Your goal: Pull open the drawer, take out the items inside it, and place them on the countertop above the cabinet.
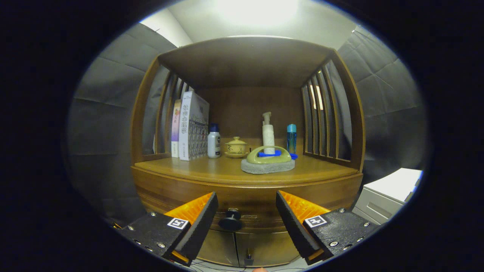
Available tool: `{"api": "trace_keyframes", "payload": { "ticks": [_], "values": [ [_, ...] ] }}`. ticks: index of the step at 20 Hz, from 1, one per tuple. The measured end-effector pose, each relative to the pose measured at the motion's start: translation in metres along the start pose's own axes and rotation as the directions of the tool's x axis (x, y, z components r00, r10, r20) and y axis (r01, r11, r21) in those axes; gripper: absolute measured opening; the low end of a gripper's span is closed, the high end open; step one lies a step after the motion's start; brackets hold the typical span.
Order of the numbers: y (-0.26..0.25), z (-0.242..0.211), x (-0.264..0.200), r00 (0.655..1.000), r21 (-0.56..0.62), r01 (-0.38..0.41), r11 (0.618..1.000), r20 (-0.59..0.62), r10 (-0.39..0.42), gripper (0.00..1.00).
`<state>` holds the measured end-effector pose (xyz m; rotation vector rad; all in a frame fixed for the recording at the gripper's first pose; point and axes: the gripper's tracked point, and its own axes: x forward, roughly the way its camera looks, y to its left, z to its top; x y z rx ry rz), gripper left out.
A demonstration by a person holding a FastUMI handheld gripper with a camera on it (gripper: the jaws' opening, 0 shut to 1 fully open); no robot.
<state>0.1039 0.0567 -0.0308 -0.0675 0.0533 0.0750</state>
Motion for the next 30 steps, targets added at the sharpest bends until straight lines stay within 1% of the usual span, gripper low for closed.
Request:
{"api": "trace_keyframes", "payload": {
  "ticks": [2,6,10,14,16,19,24,30],
  "values": [
    [0.0,0.008,-0.019,1.0,-0.017,-0.02,1.0,-0.005,0.02,0.96],
    [-0.005,0.023,-0.054,0.999,0.001,-0.049,0.999,0.001,0.049,0.96],
    [-0.02,0.052,-0.084,0.998,0.027,-0.056,0.998,0.023,0.055,0.96],
    [-0.038,0.088,-0.111,0.996,0.047,-0.054,0.997,0.08,0.05,0.96],
    [-0.047,0.095,-0.122,0.995,0.051,-0.048,0.998,0.089,0.043,0.96],
    [-0.06,0.099,-0.136,0.994,0.055,-0.033,0.998,0.106,0.027,0.96],
    [-0.078,0.086,-0.147,0.994,0.03,-0.003,1.0,0.105,0.0,0.96],
    [-0.082,0.082,-0.147,0.994,0.043,-0.007,0.999,0.11,0.003,0.96]
  ]
}}
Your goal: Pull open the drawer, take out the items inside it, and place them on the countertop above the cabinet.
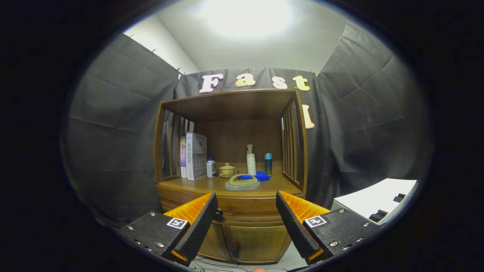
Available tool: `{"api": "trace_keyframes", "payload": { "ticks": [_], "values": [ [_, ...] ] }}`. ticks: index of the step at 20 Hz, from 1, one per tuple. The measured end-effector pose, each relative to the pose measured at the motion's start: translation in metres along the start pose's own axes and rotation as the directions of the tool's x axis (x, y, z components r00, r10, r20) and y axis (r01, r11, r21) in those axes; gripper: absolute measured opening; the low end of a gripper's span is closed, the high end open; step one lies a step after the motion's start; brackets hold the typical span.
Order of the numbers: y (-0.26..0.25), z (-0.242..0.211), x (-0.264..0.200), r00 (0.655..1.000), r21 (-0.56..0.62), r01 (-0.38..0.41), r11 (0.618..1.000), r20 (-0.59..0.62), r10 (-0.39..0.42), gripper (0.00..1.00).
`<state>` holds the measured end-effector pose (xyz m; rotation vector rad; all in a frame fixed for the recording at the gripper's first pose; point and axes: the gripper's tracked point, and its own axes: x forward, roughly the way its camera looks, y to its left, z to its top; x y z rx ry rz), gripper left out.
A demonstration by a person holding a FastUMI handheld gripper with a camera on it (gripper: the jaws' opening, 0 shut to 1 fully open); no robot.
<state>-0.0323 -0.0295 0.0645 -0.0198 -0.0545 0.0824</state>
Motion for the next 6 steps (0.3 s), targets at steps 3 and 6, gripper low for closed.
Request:
{"api": "trace_keyframes", "payload": {
  "ticks": [3,6],
  "values": [
    [-0.0018,-0.0056,0.0002,1.0,-0.004,0.002,1.0,-0.01,-0.002,0.96],
    [-0.0023,-0.0082,0.0003,1.0,0.0,0.004,1.0,-0.016,-0.004,0.96]
  ]
}}
